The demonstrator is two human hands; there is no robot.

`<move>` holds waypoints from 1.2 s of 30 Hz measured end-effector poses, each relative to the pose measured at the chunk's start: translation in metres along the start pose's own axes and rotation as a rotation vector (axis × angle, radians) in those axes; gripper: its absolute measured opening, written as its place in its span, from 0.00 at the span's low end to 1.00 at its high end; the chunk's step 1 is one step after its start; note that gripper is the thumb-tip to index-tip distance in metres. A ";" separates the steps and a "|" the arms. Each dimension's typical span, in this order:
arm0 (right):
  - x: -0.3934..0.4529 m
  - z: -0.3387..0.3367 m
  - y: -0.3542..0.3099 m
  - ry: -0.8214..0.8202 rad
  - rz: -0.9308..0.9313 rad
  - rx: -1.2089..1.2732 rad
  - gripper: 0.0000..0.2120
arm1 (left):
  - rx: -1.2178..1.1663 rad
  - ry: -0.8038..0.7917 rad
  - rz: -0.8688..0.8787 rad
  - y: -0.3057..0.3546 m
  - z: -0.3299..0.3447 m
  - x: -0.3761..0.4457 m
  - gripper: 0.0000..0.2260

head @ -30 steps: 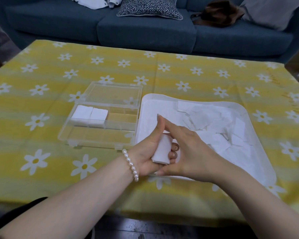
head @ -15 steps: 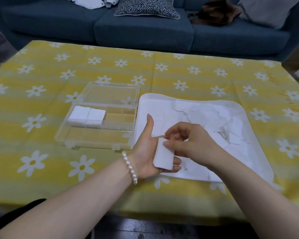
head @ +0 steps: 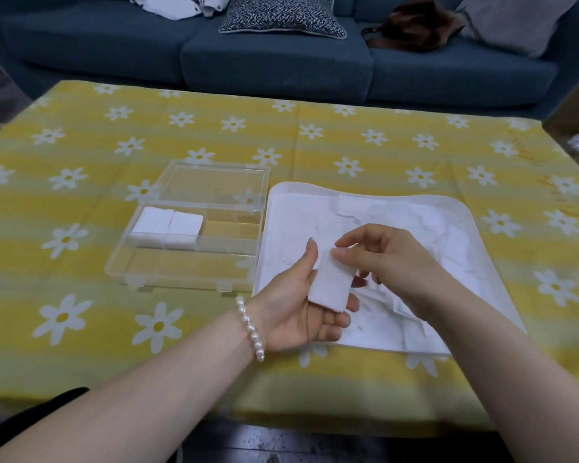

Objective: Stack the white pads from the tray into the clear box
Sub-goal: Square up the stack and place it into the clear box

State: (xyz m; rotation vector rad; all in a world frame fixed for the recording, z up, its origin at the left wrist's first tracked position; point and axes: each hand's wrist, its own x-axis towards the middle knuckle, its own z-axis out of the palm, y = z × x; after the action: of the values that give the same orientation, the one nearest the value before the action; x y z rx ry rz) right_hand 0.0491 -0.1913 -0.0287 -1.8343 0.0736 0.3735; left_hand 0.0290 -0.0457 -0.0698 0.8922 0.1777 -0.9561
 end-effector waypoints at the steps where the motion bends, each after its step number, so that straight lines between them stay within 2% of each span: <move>1: 0.000 0.002 0.000 0.022 0.003 -0.017 0.09 | 0.018 0.007 0.000 -0.001 -0.001 0.001 0.36; 7: 0.003 0.010 0.006 0.084 0.019 -0.312 0.15 | 0.154 0.032 0.008 -0.005 -0.002 0.005 0.44; 12: 0.006 0.012 0.007 0.069 0.064 -0.409 0.13 | 0.199 -0.022 -0.011 -0.009 -0.003 0.007 0.47; 17: 0.007 0.011 0.009 0.052 0.054 -0.440 0.07 | 0.226 -0.042 -0.016 -0.011 -0.004 0.009 0.46; 22: 0.008 0.012 0.011 0.059 0.013 -0.488 0.06 | 0.222 0.001 0.017 -0.015 -0.002 0.011 0.38; 25: 0.007 0.012 0.010 0.069 0.013 -0.548 0.13 | 0.210 0.008 0.038 -0.014 -0.002 0.010 0.34; 29: 0.004 0.004 -0.001 0.136 -0.021 -0.405 0.25 | 0.104 -0.072 0.032 -0.009 -0.003 0.007 0.33; 32: -0.006 -0.005 -0.008 0.132 -0.200 -0.310 0.17 | 0.015 -0.090 0.033 -0.005 -0.005 0.004 0.32; 36: -0.019 -0.005 -0.005 -0.098 -0.347 -0.605 0.43 | -0.077 -0.098 0.031 0.000 -0.010 0.005 0.39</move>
State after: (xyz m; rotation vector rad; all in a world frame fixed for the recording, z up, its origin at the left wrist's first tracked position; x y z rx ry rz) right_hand 0.0332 -0.1970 -0.0170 -2.3654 -0.4672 0.2523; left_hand 0.0340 -0.0421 -0.0788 0.7737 0.1160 -0.9559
